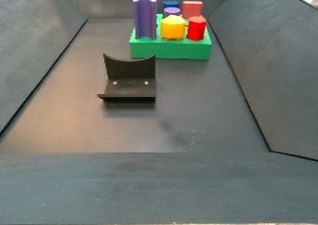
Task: Pick up the double-square object. Move up. Move to above the board. Insert the double-square object.
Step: Move to above the board.
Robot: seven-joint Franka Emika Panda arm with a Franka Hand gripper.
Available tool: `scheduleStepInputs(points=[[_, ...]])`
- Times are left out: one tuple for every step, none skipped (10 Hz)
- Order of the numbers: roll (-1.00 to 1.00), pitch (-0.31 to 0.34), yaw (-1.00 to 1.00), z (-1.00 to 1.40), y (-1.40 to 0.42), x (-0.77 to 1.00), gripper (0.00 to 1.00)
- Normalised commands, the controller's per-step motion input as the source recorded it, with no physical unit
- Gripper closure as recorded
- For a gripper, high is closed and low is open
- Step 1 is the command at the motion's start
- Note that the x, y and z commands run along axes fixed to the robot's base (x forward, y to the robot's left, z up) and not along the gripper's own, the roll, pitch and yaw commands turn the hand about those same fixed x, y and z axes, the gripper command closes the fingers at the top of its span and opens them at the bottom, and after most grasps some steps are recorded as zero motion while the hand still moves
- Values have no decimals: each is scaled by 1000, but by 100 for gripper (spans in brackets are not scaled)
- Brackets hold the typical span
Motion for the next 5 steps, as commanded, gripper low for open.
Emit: scheduleStepInputs(points=[[-4, 24, 10, 148, -1000, -97, 100], [2, 42, 7, 162, -1000, -88, 100], [15, 58, 10, 155, -909, -64, 100], [14, 68, 11, 126, -726, -35, 100], [4, 97, 8, 67, -350, 24, 100]])
